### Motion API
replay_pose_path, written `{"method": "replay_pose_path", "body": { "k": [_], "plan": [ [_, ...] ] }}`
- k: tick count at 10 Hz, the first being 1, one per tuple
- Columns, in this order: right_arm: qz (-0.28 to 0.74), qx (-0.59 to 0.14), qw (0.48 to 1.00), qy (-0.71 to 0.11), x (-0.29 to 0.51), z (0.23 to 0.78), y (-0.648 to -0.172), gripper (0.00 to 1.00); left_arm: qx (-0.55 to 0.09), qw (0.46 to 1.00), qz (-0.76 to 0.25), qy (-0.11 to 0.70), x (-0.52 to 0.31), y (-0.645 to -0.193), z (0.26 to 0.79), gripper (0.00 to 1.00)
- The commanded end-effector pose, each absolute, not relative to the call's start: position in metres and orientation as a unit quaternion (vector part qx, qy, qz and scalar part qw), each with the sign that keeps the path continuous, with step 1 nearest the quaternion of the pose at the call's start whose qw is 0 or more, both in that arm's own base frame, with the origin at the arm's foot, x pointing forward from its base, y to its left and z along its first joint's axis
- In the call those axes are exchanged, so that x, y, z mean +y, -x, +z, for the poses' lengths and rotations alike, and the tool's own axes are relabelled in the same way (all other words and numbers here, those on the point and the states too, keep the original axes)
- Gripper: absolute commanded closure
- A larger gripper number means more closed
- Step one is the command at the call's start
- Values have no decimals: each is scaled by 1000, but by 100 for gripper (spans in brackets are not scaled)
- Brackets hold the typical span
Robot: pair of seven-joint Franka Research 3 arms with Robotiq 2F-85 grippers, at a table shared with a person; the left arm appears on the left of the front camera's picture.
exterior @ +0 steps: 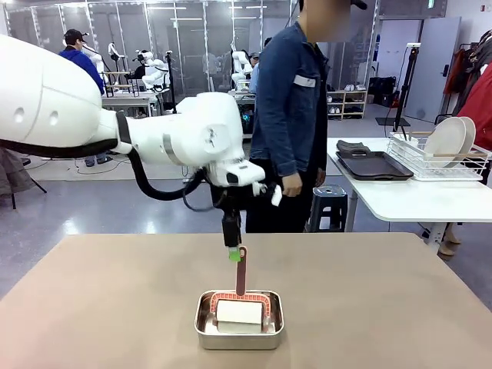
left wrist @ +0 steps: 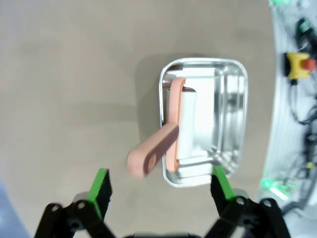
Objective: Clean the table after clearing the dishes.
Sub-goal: Place the Lint Roller back on top of the Airtight Container.
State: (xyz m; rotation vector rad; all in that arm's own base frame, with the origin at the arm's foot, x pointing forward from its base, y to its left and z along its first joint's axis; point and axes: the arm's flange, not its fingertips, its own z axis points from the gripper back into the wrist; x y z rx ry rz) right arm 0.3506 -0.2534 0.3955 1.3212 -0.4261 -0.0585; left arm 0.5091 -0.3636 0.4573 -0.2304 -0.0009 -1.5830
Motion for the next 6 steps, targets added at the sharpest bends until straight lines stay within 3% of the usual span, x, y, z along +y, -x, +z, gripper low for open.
{"method": "replay_pose_path", "body": {
  "k": [1,3,6],
  "plan": [
    [-23,-199,769,-607,-253,398,-349,0,-14,745,-635,204,-311,-522,506,0],
    [-23,-199,769,-607,-253,398,-349,0,-63,783,-534,313,-223,-513,531,0],
    [-23,-199,769,-607,-253,398,-349,0,-151,834,-335,413,-23,-473,527,0]
  ]
}}
